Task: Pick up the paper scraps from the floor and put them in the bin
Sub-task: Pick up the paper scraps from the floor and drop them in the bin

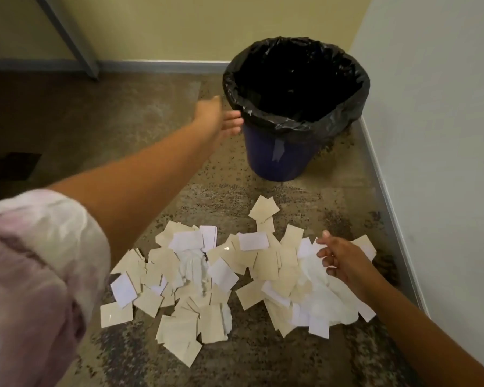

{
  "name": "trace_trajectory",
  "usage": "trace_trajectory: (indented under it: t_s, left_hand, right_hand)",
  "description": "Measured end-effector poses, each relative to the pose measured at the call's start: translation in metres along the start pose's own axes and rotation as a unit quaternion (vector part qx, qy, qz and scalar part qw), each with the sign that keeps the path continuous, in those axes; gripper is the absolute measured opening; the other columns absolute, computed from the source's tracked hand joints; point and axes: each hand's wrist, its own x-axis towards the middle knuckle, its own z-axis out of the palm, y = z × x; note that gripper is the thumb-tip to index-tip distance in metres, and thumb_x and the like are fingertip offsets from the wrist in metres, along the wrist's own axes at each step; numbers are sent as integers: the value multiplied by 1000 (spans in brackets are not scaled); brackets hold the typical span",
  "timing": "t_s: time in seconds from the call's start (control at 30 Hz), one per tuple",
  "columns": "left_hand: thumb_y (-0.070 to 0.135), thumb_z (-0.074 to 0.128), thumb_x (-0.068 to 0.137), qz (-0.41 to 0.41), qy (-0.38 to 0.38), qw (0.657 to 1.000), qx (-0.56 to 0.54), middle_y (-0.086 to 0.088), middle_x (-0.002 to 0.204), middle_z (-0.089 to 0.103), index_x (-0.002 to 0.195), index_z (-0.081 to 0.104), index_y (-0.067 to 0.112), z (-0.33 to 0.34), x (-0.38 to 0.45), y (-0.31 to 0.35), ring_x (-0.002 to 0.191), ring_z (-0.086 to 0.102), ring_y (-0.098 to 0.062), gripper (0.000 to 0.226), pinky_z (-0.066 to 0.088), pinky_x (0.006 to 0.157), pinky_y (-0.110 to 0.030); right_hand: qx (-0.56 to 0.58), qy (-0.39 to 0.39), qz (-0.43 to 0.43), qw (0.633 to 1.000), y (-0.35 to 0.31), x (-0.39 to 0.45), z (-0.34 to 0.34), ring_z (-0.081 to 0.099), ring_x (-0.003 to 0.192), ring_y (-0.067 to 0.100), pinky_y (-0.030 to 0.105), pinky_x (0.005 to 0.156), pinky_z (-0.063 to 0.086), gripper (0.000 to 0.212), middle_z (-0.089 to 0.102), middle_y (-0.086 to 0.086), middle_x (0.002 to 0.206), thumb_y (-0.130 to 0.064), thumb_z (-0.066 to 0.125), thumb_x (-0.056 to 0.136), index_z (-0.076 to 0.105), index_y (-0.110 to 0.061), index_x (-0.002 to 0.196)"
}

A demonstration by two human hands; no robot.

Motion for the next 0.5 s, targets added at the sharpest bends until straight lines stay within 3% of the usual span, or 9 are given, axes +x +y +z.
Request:
trace_trajectory:
  t_s: [0.07,0.17,0.27,0.37,0.43,0.5]
  left_hand:
    - [18,30,102,13,74,997,31,-10,85,62,132,40,2,-22,-3,-22,72,62,-19,35,53,65,-27]
    - [20,36,100,-3,104,988,110,-5,73,58,114,47,7,-59,-12,-68,61,56,-16,22,51,60,-28]
    - [20,37,100,-23,108,977,185,-5,70,57,96,48,6,-104,-27,-125,61,56,-17,18,49,60,-31]
    - [19,41,99,-106,126,965,203,-9,74,58,99,47,5,-147,-44,-189,65,57,-20,16,48,60,-31]
    - [19,48,95,-186,134,945,235,-16,81,59,92,52,-1,-175,-56,-236,71,58,-28,20,46,61,-32]
    - [19,57,89,-246,149,915,283,-19,90,60,101,56,-8,-198,-71,-277,81,58,-31,29,48,69,-36]
  right_hand:
    - [-50,2,28,998,18,6,1,55,76,18,27,66,45,25,61,8,92,-43,55,89,60,-18,92]
    - [-173,-38,63,982,48,16,3,57,89,17,27,70,46,25,60,5,105,-38,65,84,57,-19,99]
    - [-290,-59,49,954,74,25,10,50,99,16,29,83,45,35,55,4,115,-38,69,80,52,-21,106]
    - [-379,10,-21,925,93,33,20,47,112,22,33,94,39,55,50,9,127,-39,73,76,50,-16,120]
    - [-411,63,-52,908,104,41,27,41,126,28,39,103,36,74,46,11,135,-48,74,71,43,-16,131]
    - [-425,91,-56,899,110,48,35,34,135,29,43,109,31,90,39,11,145,-57,71,69,34,-18,140]
